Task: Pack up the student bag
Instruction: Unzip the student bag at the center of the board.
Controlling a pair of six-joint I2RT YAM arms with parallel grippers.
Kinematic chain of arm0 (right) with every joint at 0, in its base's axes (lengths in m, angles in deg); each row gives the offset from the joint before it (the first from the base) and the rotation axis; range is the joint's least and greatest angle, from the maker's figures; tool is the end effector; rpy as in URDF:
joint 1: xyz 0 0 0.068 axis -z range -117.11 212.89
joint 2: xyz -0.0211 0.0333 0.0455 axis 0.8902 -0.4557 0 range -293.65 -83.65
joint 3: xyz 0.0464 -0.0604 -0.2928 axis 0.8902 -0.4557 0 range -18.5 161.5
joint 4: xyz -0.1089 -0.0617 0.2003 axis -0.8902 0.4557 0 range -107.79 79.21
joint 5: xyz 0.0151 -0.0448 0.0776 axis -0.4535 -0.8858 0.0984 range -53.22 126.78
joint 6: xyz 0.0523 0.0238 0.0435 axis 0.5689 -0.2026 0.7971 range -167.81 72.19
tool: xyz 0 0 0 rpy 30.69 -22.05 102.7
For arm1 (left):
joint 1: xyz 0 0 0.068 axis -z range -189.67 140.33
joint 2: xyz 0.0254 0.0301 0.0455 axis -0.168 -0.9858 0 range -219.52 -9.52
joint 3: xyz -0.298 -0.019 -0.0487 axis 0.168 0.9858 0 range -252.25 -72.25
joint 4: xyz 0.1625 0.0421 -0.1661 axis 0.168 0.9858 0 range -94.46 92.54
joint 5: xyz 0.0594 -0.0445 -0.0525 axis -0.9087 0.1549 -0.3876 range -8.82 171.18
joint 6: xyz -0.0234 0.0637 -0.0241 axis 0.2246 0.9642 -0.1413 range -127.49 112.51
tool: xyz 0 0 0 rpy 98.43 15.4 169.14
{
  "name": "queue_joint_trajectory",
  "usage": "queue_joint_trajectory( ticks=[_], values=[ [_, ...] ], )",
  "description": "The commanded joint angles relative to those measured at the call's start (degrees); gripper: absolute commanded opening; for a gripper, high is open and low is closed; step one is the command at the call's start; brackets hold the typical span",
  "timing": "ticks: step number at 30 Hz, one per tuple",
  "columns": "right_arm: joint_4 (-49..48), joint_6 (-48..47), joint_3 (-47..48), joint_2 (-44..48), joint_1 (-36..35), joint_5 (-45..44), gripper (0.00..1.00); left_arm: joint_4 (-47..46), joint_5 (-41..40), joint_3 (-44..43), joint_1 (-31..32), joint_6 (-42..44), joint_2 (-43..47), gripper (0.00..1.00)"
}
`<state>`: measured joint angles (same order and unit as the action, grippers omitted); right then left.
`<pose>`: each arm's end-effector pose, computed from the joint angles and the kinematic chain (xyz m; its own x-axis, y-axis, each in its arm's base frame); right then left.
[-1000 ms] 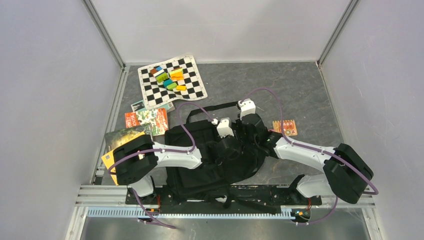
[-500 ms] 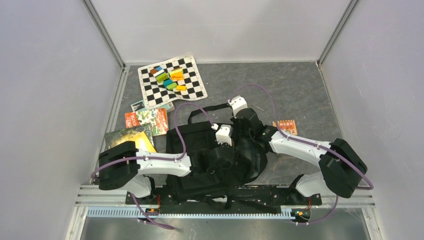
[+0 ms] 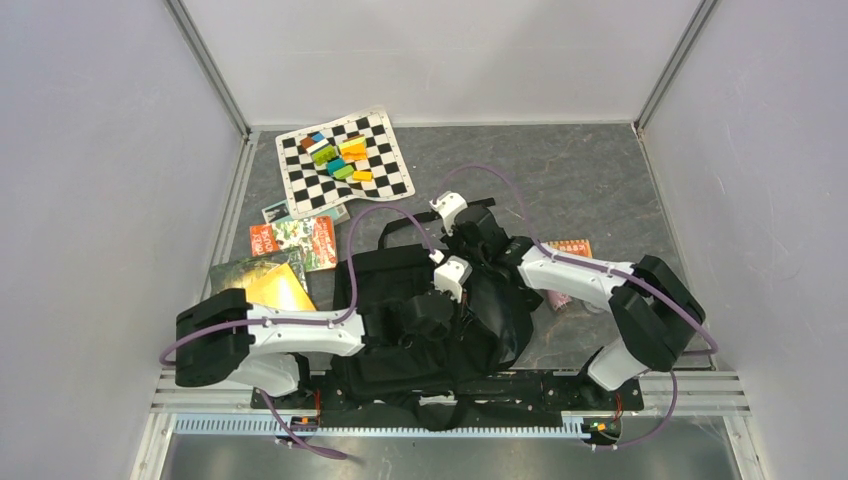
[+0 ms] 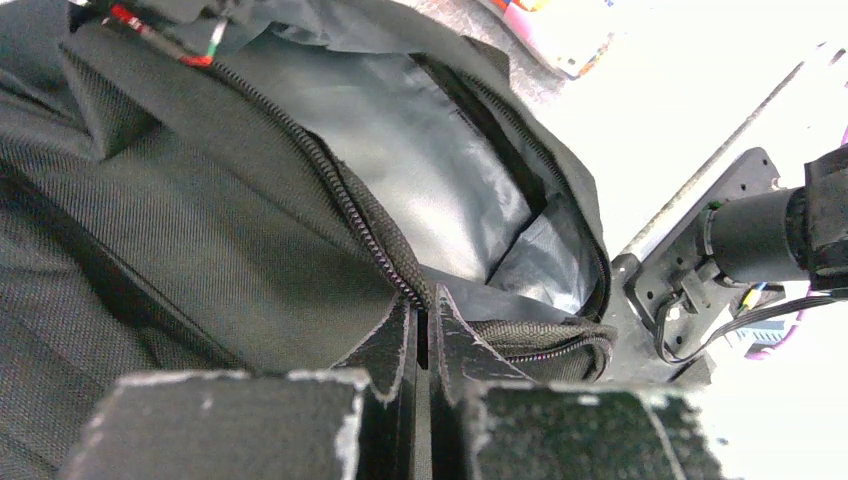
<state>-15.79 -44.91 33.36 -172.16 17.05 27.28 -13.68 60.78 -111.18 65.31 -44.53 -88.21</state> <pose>0.2346 0.2275 0.2432 -0.4658 -0.4081 -0.7851 -0.5951 0.8012 -0.0634 0.0926 -0.2649 0.2433 -0.6035 0.0708 -0.7942 0.5812 0.7210 -0.3774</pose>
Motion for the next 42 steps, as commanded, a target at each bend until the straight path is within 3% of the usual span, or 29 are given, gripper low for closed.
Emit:
queue_joint_trajectory(
  ticks=[1, 5, 14, 21, 26, 31, 42],
  values=[
    [-4.3, 1.21, 5.29, -2.8, -0.78, 4.06, 0.0, -2.24, 7.13, 0.18, 0.79, 3.25, 4.24, 0.02],
    [-3.09, 3.06, 8.55, -5.64, -0.9, 0.01, 0.0, -0.31, 9.03, -0.36, 0.85, 3.98, 6.67, 0.02],
    [1.79, 7.0, 10.27, -6.99, -0.83, -10.71, 0.0, 14.76, -2.64, -1.97, 0.82, -0.2, 15.52, 0.02],
    [5.97, 8.93, 10.27, -5.42, -0.87, -15.94, 0.0, 24.84, -5.8, -4.18, 0.84, -3.24, 18.51, 0.02],
    [6.61, 8.52, 11.02, -4.07, -0.65, -14.85, 0.0, 26.28, 2.71, -4.67, 0.84, 2.66, 21.39, 0.02],
    [6.09, 5.68, 13.95, -6.22, -0.68, -8.62, 0.0, 26.62, 16.13, -5.08, 0.84, 8.26, 24.11, 0.02],
    [1.92, 5.26, 18.89, -10.72, -1.24, 3.27, 0.0, 31.62, 24.89, -7.45, 0.8, 10.07, 25.04, 0.02]
  ],
)
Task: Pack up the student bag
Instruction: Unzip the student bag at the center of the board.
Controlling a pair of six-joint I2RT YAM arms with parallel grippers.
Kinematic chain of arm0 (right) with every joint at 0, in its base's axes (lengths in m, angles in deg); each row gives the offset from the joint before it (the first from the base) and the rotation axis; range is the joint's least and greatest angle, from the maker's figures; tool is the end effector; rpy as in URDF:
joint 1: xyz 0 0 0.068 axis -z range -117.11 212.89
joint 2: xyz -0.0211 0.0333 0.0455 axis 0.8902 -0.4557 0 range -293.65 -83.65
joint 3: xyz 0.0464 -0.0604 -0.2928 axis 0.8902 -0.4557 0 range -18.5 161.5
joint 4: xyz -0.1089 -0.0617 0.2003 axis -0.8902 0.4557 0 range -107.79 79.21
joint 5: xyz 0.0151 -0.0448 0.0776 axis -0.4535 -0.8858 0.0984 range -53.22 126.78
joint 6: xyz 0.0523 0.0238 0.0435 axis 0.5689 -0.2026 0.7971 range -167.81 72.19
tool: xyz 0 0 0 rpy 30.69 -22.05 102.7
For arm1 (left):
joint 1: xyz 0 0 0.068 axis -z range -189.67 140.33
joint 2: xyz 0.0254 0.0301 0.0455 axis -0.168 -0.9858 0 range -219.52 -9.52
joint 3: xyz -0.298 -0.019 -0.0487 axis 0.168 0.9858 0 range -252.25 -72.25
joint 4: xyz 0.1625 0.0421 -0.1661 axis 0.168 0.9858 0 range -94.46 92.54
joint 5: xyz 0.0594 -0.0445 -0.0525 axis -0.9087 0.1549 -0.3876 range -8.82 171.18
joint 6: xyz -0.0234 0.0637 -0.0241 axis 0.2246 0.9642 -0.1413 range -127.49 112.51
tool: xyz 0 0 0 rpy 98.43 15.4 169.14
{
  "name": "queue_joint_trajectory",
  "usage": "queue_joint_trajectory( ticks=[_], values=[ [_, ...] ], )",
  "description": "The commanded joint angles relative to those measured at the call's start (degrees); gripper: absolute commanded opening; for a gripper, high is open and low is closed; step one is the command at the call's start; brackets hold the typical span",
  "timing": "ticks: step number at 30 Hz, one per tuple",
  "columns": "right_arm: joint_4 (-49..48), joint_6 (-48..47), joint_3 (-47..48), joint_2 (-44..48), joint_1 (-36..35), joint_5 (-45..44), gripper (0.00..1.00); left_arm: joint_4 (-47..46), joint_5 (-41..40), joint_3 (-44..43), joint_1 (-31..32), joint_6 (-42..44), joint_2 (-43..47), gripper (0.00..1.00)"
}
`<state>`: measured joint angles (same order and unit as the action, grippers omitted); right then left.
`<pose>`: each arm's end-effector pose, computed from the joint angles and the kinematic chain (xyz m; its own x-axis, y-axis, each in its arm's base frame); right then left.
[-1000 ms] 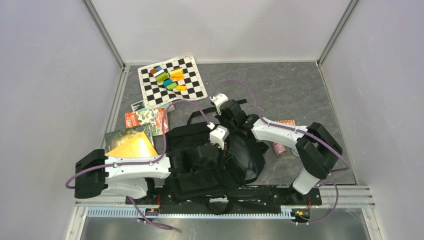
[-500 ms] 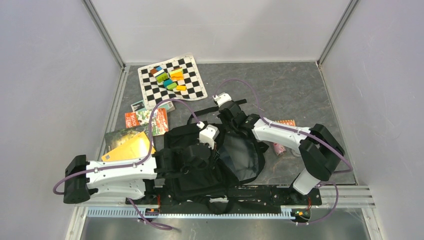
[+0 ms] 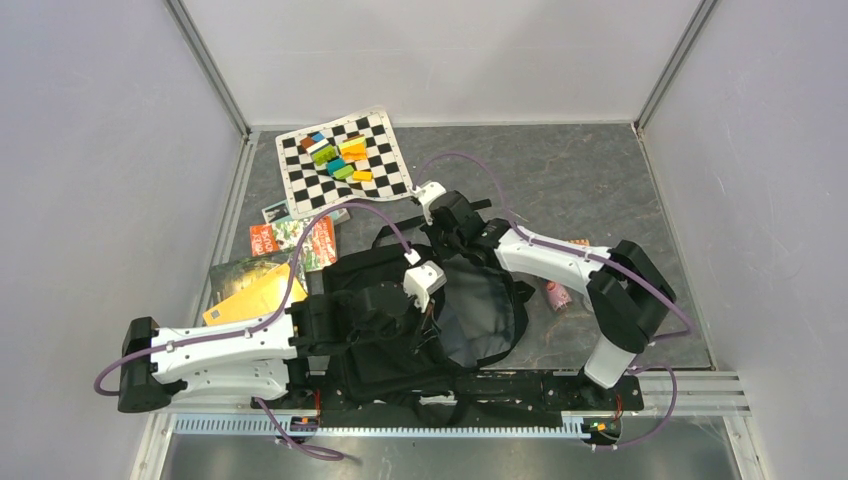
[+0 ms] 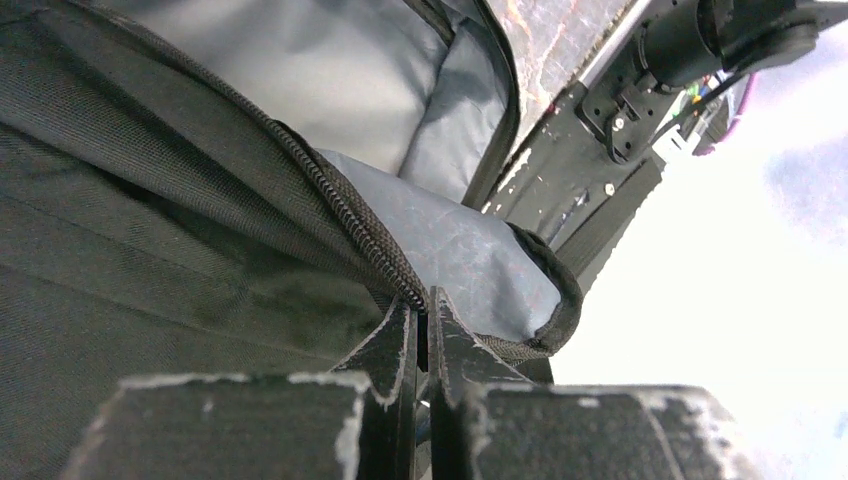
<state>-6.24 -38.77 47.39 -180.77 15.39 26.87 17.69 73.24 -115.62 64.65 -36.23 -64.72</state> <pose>0.2584 0.2669 0.2541 -0.5539 -0.3754 -0.7432 -0.5610 0.8278 -0.0001 0.0587 -0.1784 0.2952 -0.5760 0.2902 -0.7642 0.7363 0.5901 -0.3310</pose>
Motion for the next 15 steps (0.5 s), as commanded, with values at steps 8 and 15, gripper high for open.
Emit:
queue_joint_trajectory(
  ticks=[8, 15],
  values=[
    [-9.41, -0.11, 5.65, -1.76, -0.91, 3.39, 0.0, 4.0, -1.75, -3.21, 1.07, -1.35, 1.53, 0.02],
    [-1.45, -0.29, 2.14, 5.85, 2.45, -5.35, 0.54, 3.32, -5.13, -0.78, -10.07, -9.47, 3.31, 0.02]
  ],
)
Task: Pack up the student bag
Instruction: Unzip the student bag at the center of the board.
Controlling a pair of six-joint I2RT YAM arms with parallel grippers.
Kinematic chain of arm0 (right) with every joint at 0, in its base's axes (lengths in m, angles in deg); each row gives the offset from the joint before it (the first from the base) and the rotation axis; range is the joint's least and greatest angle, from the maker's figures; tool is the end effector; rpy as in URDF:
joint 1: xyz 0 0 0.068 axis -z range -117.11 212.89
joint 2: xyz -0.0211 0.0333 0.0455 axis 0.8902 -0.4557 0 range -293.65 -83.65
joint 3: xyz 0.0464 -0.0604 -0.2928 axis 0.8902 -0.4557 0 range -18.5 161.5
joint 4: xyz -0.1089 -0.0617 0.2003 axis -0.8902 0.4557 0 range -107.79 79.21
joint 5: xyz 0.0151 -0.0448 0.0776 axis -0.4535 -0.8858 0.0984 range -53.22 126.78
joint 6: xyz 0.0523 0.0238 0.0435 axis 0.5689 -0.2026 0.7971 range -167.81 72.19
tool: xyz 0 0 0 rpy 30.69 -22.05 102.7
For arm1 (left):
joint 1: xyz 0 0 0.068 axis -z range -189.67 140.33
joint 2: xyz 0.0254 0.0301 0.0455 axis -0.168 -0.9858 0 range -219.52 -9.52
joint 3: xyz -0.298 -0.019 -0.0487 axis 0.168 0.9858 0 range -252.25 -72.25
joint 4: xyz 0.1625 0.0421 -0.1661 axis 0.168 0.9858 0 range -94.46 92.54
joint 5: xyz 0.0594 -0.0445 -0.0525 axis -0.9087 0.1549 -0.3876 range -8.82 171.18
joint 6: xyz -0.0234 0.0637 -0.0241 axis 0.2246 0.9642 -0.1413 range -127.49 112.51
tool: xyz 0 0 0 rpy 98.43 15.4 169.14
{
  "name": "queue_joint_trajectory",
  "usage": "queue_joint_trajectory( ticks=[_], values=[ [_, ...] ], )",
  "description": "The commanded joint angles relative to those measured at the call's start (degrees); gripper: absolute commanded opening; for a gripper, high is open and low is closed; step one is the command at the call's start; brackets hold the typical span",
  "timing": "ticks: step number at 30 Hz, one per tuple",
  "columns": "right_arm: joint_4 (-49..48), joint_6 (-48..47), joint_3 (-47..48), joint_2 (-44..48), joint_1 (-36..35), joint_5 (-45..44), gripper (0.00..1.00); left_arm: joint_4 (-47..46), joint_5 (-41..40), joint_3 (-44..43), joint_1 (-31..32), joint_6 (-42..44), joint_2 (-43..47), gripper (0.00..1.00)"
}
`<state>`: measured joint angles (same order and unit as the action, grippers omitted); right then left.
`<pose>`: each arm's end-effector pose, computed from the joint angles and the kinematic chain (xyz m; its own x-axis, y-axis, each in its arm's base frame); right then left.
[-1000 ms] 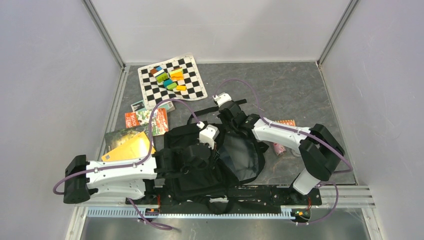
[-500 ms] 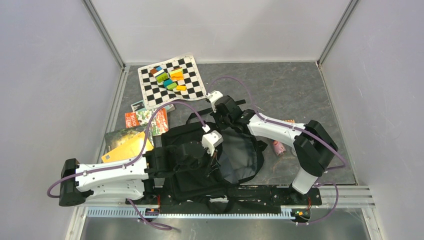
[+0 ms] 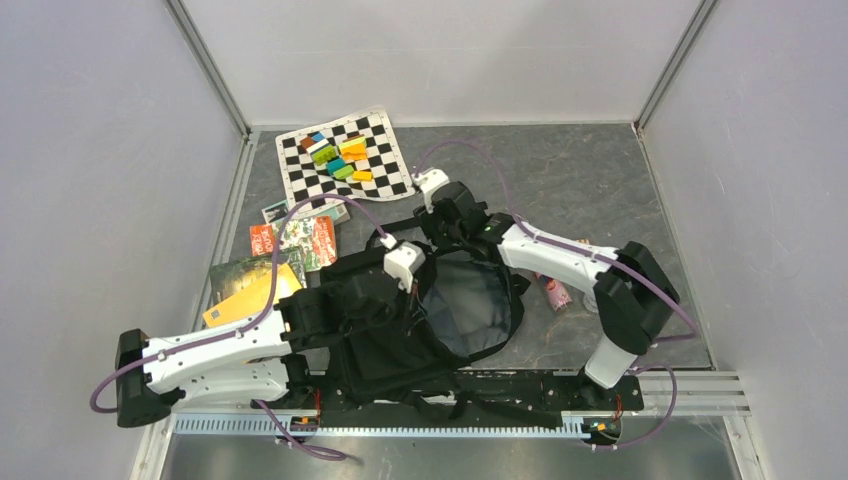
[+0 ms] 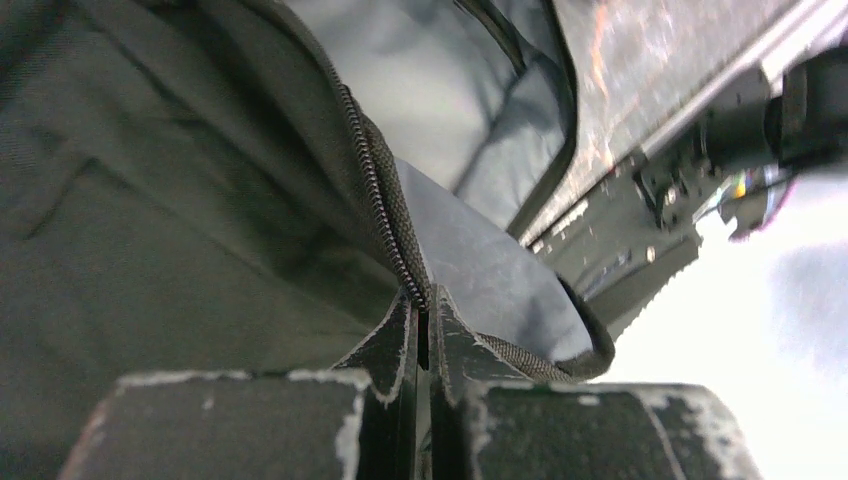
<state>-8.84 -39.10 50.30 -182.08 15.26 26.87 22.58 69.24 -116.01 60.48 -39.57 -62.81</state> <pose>0.2676 0.2783 0.2666 -0.5119 -0.3399 -0.7889 -0.5662 0.8242 0.0123 0.0710 -0.1603 0.2940 -0.6302 0.2155 -0.7460 0.6245 0.7115 -0.3220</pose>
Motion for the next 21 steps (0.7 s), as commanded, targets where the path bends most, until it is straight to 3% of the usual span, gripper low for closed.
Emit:
queue_joint_trajectory(
  ticks=[1, 3, 6, 9, 14, 19, 21],
  values=[
    [2.5, 0.03, -2.24, 8.89, 3.52, -5.9, 0.66, -1.75, -0.28, -0.23, -7.6, -6.67, 1.04, 0.02],
    [5.24, -0.34, -5.5, 12.62, 4.85, -8.11, 0.85, -1.69, 0.81, -0.28, -10.41, -7.21, 0.23, 0.02],
    [9.46, -1.4, -10.45, 17.18, 5.4, -13.18, 0.98, -1.95, 2.57, -0.09, -13.73, -7.89, -0.55, 0.02],
    [12.48, -1.48, -16.45, 21.11, 5.95, -16.47, 0.98, -2.31, 4.15, 0.16, -15.81, -8.05, -0.66, 0.02],
    [12.09, -0.95, -23.65, 22.98, 6.62, -14.65, 0.98, -2.53, 5.68, 0.81, -17.02, -8.18, -0.46, 0.02],
    [11.86, -1.23, -25.02, 22.52, 6.76, -15.47, 0.64, -1.4, 6.38, -0.11, -17.8, -6.82, -0.43, 0.02],
    [13.07, -1.68, -24.86, 23.37, 6.93, -16.6, 0.3, -0.1, 6.69, -1.19, -18.85, -5.5, -0.72, 0.02]
  ],
)
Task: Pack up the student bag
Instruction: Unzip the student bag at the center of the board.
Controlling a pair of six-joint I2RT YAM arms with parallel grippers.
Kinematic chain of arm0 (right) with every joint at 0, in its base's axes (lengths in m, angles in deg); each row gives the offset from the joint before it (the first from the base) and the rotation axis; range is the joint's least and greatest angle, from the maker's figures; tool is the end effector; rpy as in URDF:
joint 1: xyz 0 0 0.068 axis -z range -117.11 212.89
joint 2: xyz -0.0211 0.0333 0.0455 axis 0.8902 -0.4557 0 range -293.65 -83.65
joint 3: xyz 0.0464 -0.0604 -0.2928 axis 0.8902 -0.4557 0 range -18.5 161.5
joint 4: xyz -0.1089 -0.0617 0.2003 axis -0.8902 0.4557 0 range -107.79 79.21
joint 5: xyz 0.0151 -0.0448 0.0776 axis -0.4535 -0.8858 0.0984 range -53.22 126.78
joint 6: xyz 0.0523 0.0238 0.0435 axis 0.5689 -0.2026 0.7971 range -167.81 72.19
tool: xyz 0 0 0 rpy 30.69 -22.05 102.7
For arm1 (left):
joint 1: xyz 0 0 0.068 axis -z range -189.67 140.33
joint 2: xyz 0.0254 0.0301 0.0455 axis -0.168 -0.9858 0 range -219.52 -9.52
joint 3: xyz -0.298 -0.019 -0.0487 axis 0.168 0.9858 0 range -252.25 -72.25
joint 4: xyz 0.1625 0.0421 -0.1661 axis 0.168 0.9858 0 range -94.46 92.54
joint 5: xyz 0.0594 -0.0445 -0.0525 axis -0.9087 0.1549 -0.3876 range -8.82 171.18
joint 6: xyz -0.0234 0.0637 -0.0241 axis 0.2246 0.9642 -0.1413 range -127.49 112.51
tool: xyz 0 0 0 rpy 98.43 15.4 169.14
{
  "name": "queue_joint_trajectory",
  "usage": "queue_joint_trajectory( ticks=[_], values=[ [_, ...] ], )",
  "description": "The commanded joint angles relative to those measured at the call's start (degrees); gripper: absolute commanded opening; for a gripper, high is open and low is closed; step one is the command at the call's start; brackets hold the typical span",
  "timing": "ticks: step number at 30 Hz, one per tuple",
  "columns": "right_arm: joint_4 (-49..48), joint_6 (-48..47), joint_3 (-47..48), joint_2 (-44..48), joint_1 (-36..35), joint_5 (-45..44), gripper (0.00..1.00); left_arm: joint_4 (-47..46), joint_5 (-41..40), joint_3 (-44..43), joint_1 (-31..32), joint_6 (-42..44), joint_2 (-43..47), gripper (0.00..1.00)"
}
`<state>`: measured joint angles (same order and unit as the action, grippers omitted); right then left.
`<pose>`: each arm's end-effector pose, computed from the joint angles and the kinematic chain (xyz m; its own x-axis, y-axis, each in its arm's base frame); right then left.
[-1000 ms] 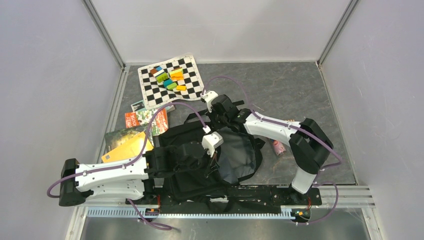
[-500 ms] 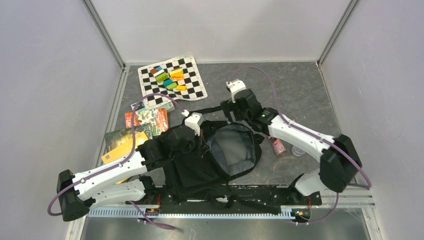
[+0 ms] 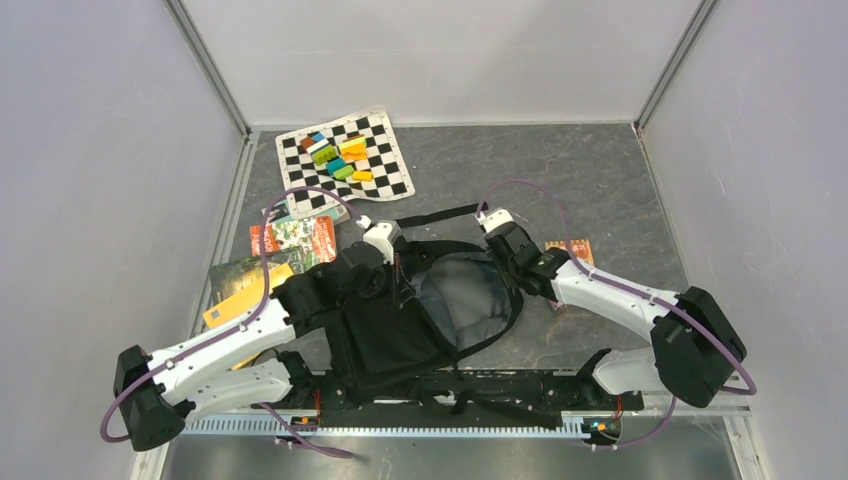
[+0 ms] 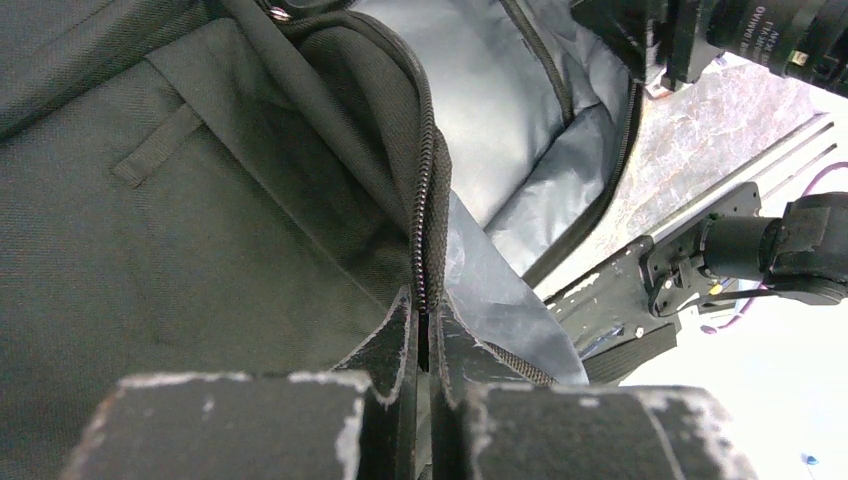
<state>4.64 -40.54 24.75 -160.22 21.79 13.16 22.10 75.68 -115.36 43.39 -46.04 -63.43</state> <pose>0.1957 0.1391 0.2243 -0.6726 -0.4330 -0.6001 -0.3502 0.9006 -0.2573 0.1113 -0.1385 0.2889 -0.7525 -0.0314 -0.6579 0.3591 0.8177 -0.4498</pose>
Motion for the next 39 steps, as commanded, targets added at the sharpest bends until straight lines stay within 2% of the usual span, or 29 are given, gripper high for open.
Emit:
queue_joint_trajectory(
  ticks=[1, 2, 4, 7, 10, 15, 20, 22, 23, 25, 27, 28, 29, 32, 33, 36, 39],
  values=[
    [0.85, -0.1, 0.94, 2.14, 0.49, -4.07, 0.18, 1.36, 0.58, -2.5, -2.74, 1.47, -0.65, 0.02],
    [2.72, 0.09, 1.17, 2.73, 0.57, -5.7, 0.08, 2.84, 0.97, -3.37, -4.62, 1.79, -1.52, 0.02],
    [6.95, 0.99, 1.58, 4.72, 0.72, -9.27, 0.0, 4.59, 2.57, -4.62, -8.88, 3.37, -3.34, 0.02],
    [13.56, 3.39, 1.18, 9.07, 1.11, -13.76, 0.0, 4.82, 5.22, -5.51, -16.9, 5.4, -5.07, 0.02],
    [17.68, 6.7, -0.67, 13.96, 1.38, -12.65, 0.0, 6.01, 5.23, -6.55, -23.32, 6.42, -6.32, 0.02],
    [15.03, 11.34, -6.23, 19.04, 1.47, -2.13, 0.0, 5.03, 7.82, -3.38, -25.63, 4.5, -8.01, 0.02],
    [12.32, 13.54, -9.3, 17.94, 1.46, 1.11, 0.0, 2.89, 8.47, 1.44, -25.64, 2.55, -10.38, 0.04],
    [12.24, 13.88, -9.24, 18.16, 1.46, 1.65, 0.08, 0.99, 9.91, 2.72, -25.64, 2.25, -10.61, 0.07],
    [12.05, 13.91, -9.15, 18.57, 1.46, 2.03, 0.15, -0.51, 11.43, 3.49, -25.64, 2.15, -10.58, 0.09],
    [11.8, 13.91, -8.51, 19.72, 1.46, 2.83, 0.33, -2.62, 13.62, 4.06, -25.64, 2.02, -10.58, 0.18],
    [11.54, 13.67, -7.34, 21.09, 1.49, 4.04, 0.46, -2.15, 13.91, 3.25, -25.64, 2.69, -10.86, 0.29],
    [11.24, 13.17, -6.81, 21.65, 1.47, 5.08, 0.49, -1.59, 13.64, 2.82, -25.64, 2.98, -10.99, 0.33],
    [10.98, 12.77, -6.13, 22.13, 1.46, 5.86, 0.53, -0.71, 12.93, 2.2, -25.63, 3.35, -10.9, 0.39],
    [11.21, 11.76, -4.15, 23.34, 1.46, 7.08, 0.7, 1.56, 10.35, 0.87, -25.64, 4.26, -9.64, 0.64],
    [11.47, 11.48, -3.61, 23.62, 1.47, 7.13, 0.75, 1.87, 9.42, 0.63, -25.64, 4.45, -8.64, 0.7],
    [12.62, 10.79, -1.53, 24.1, 1.47, 7.06, 0.86, 2.99, 7.62, -0.25, -25.64, 5.2, -5.42, 0.87],
    [13.23, 10.3, -0.29, 24.56, 1.48, 7.04, 0.92, 4.07, 6.94, -1.13, -25.63, 6.2, -2.69, 0.99]
  ],
)
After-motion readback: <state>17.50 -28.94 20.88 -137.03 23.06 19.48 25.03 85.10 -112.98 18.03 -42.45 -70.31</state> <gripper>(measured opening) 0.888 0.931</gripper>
